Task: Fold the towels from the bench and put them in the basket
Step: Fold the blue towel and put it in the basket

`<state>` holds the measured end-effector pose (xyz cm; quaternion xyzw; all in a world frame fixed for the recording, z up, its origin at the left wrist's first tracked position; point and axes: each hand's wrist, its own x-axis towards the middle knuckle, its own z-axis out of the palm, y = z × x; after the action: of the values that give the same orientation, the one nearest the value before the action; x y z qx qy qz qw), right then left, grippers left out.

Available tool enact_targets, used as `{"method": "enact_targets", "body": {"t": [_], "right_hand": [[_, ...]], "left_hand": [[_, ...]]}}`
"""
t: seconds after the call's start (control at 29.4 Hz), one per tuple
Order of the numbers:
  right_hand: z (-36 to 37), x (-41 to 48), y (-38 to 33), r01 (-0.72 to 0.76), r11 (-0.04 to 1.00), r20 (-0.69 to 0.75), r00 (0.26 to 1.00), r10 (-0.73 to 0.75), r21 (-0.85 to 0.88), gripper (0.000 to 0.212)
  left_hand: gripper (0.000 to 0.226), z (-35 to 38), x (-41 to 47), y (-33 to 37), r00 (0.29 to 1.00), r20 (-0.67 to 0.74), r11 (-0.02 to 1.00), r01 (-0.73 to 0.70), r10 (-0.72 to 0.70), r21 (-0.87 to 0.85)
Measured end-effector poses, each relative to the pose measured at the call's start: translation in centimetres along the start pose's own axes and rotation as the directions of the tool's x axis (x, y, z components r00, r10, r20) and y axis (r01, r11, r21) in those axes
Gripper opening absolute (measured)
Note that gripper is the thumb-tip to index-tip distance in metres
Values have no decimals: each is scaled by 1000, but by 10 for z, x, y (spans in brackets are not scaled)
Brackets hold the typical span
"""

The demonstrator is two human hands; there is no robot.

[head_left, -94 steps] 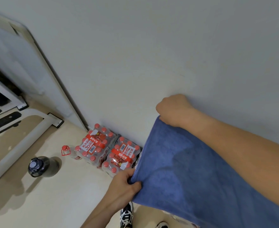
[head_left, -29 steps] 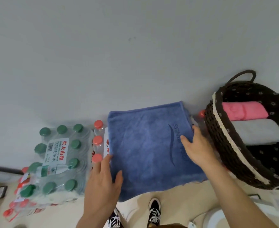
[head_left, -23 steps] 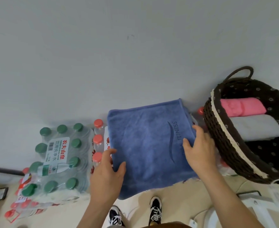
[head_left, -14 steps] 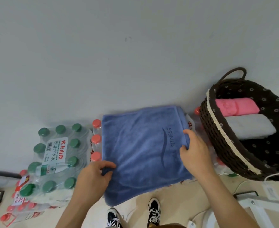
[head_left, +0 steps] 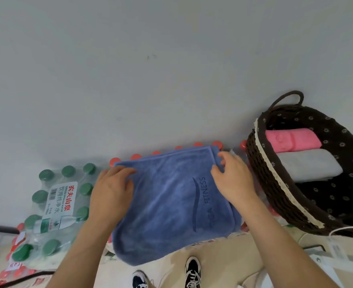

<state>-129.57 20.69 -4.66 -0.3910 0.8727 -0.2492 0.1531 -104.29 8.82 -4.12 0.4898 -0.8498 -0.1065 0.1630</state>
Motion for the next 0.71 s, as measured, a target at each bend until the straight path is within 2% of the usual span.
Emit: {"method": "enact_targets", "body": {"t": [0.07,0.1,0.2,0.34,0.48,0.58,0.71], "right_hand": [[6,21,-4,11,1000,24,1000,-11,-3,29],[9,29,-5,9,1000,35,999,-9,-11,27],[17,47,-5,-62,998,57,997,61,21,26],[19,53,-6,-78,992,16,997,77,100,7],[16,45,-7,-23,975,-1,1000,24,220,13],[13,41,-6,-38,957,-10,999,43,287,10],[16,48,-6,-62,977,-20,998,67,204,16]], "left_hand": [[34,13,23,4,997,-12,997,-79,79,-5],[37,19,32,3,997,35,997,-76,75,13],[31,30,47,-6,987,161,995,7,-23,102],[32,29,47,-14,988,142,992,41,-57,117],[36,25,46,-23,984,173,989,17,-43,147],[38,23,50,-26,972,232,989,-8,-28,149],[16,21,53,-31,973,225,992,26,-53,122]]}}
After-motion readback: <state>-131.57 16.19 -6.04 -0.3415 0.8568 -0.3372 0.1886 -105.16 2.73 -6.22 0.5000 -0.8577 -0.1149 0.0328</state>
